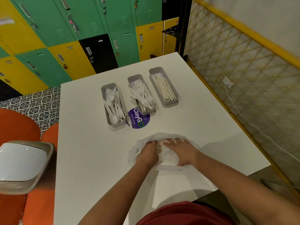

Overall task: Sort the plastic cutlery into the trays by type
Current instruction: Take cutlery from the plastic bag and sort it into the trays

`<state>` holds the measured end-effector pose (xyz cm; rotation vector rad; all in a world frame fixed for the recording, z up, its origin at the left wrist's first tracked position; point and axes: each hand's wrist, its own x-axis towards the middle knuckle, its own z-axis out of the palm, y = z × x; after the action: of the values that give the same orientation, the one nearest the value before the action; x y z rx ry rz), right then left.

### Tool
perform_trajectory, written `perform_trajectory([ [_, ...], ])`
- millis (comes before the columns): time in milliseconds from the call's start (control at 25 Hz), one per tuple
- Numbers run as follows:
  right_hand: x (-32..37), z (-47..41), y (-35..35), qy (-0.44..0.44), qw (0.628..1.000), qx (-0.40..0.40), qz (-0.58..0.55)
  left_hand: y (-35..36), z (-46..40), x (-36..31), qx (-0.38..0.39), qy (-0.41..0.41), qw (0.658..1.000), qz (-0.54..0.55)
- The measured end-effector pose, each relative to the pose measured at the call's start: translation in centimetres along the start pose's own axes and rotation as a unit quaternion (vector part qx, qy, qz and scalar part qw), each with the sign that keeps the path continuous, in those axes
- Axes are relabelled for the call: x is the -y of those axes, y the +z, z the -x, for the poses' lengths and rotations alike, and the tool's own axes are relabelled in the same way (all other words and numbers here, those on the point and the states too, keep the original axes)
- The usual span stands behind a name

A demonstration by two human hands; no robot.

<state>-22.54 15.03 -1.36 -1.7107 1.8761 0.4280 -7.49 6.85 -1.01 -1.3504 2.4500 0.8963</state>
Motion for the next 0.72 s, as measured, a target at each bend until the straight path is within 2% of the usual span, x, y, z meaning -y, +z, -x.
perform_trajectory([
  [160, -0.2, 0.5, 0.5, -0.018, 0.999, -0.001, -0.050, 0.2, -0.2, 0.1, 0.024, 0.042, 0.996, -0.073],
  [320, -0.6, 0.3, 0.7, 0.048, 0.992, -0.033, -0.115, 0.6, 0.1, 1.1, 0.057, 0.122, 0.975, -0.178],
  [440, -0.5, 0.1, 1.2, 0.068, 0.994, -0.022, -0.084, 0.8, 0.8, 1.5, 0.073, 0.129, 0.975, -0.169],
  [560, -0.6, -0.4, 1.3, 0.079, 0.995, -0.009, -0.064, 0.4, 1.4, 1.5, 0.094, 0.120, 0.982, -0.114],
  [720, -0.5, -0.7, 1.1, 0.087, 0.992, 0.006, -0.093, 0.4, 1.6, 2.3, 0.070, 0.115, 0.986, -0.098],
])
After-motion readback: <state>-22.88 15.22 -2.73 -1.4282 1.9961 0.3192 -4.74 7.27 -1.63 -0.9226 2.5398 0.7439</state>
